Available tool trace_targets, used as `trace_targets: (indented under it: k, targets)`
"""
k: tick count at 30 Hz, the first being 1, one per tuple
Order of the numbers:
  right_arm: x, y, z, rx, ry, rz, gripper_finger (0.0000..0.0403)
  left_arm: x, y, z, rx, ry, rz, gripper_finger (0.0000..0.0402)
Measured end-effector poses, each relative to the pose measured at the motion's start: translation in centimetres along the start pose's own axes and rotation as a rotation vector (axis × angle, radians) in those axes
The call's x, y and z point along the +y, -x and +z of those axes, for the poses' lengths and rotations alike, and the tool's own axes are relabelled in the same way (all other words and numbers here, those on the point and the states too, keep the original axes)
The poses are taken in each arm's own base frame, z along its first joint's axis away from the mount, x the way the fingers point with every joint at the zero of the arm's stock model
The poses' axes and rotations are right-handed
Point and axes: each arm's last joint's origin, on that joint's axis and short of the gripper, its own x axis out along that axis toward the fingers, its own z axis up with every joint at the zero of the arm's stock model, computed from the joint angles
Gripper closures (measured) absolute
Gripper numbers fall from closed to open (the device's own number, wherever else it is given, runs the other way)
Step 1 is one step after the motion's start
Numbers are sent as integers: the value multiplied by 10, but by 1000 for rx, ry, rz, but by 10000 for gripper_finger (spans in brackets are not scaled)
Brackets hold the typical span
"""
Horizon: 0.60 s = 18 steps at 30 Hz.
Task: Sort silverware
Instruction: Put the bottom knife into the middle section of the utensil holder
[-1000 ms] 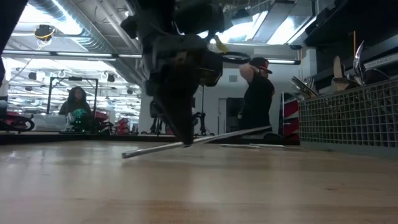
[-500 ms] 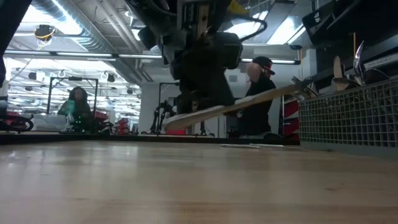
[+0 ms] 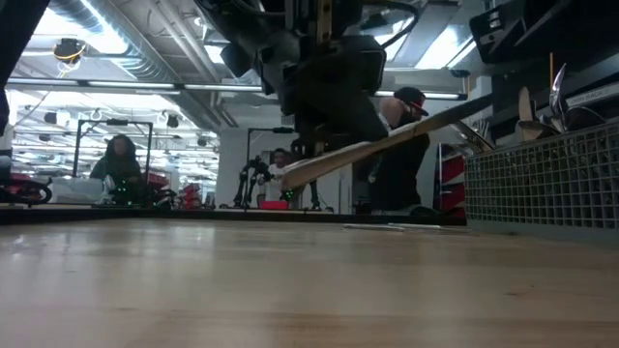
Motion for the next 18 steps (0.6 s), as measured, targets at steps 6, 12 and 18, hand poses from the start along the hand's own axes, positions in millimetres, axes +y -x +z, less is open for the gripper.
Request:
trace_targets:
  k: [6,12,18]
  targets:
    - [0,0,-1,6,23,1,301,-4,0,5,-34,-16,-63,363]
    - [0,0,-1,6,53,0,301,-5,1,6,-38,-2,-86,363]
    - [0,0,-1,6,91,0,301,-5,1,6,-37,1,-88,363]
